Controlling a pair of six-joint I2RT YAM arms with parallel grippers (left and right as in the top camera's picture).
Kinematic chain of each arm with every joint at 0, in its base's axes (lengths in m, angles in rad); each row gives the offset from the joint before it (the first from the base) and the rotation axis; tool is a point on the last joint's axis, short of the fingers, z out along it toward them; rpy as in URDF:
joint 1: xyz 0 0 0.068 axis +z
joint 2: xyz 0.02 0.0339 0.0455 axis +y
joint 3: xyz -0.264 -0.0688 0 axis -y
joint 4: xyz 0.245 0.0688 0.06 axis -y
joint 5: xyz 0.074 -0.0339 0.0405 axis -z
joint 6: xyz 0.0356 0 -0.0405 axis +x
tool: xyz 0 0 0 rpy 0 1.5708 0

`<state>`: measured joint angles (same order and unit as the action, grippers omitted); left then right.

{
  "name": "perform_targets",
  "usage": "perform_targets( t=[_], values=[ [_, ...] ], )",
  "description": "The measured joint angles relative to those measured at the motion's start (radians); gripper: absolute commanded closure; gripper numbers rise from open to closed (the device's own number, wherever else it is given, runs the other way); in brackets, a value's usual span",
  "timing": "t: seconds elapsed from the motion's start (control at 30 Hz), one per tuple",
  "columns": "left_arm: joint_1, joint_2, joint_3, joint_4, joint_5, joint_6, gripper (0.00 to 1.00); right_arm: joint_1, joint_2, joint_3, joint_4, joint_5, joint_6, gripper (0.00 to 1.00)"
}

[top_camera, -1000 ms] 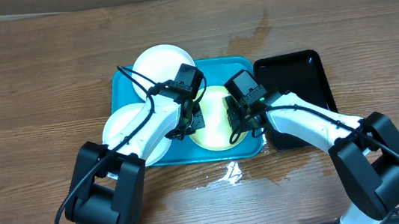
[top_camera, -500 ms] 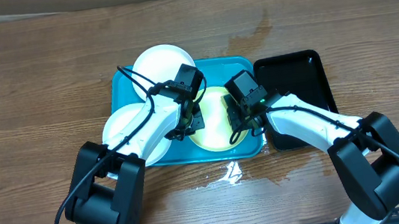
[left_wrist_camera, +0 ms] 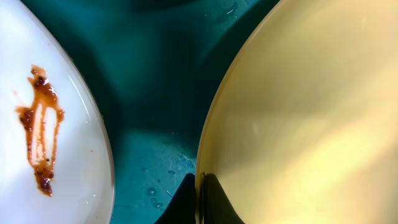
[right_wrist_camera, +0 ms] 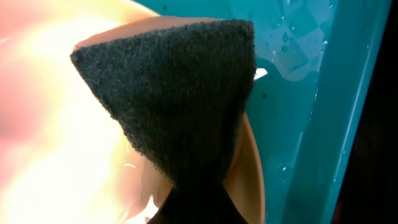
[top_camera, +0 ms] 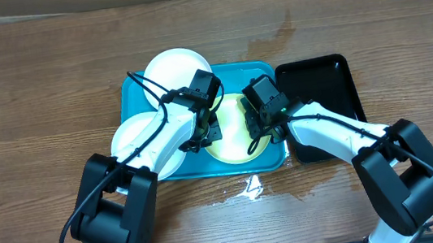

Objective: Clean dirty plates on tray and stack at the side
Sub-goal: 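Scrub the yellow plate with the sponge while the left gripper holds it, then return the sponge to the black tray with the right gripper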

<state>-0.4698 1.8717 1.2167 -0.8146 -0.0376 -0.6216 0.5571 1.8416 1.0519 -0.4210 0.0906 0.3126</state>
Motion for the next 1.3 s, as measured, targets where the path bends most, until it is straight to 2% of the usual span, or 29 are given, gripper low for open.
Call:
perform_targets(
  t=[0.8,1.3],
  values=[
    [0.0,0.0,0.0,-0.002,0.0,0.0,0.96,0.0,0.019,-0.018,0.132,0.032,-0.003,0.96],
    [0.0,0.0,0.0,-0.011,0.0,0.0,0.96,-0.001,0.031,-0.067,0.408,0.041,-0.003,0.96]
  ],
)
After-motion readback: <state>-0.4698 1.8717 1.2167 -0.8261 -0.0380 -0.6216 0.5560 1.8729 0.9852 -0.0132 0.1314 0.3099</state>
